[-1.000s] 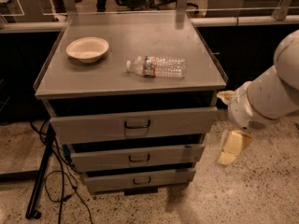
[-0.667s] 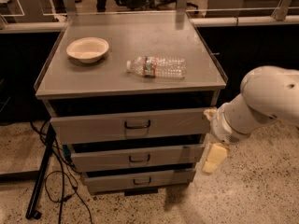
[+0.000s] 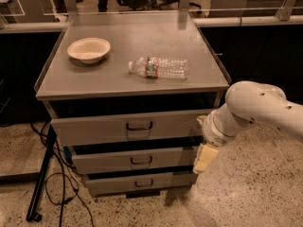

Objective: Open bottom drawer

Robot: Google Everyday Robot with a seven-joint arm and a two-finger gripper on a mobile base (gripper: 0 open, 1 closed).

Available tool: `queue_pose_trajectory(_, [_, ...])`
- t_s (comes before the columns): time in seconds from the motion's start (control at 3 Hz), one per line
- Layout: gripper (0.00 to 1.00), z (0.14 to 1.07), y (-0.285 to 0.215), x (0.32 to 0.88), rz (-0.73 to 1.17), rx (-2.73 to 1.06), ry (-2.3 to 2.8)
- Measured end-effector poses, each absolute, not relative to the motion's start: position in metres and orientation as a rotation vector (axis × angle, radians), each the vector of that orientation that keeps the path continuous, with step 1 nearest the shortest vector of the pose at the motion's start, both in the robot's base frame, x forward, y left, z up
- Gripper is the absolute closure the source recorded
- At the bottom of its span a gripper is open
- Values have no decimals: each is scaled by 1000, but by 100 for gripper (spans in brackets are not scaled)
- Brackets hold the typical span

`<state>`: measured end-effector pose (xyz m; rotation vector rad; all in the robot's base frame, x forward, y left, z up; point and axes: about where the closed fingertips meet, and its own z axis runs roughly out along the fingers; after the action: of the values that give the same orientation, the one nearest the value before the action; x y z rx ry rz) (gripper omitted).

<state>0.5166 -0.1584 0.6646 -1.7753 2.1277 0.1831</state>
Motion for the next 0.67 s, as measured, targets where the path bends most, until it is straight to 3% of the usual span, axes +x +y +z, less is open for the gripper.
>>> queue_pose_trajectory(0.67, [0, 592, -152, 502, 267, -1788, 2159])
